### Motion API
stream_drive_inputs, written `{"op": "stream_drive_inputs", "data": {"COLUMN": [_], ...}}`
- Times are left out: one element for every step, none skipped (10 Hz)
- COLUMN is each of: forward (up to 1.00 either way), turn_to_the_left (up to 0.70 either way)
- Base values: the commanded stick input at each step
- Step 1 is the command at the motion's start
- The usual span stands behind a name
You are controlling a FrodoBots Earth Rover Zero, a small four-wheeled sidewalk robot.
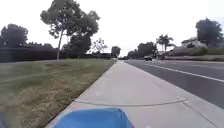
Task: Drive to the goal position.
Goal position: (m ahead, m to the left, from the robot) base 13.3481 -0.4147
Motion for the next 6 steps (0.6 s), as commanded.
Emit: {"op": "stream_drive_inputs", "data": {"forward": [1.0, 1.0, 1.0, 1.0, 1.0, 1.0], "turn_to_the_left": [0.0, 0.0, 0.0, 0.0, 0.0, 0.0]}}
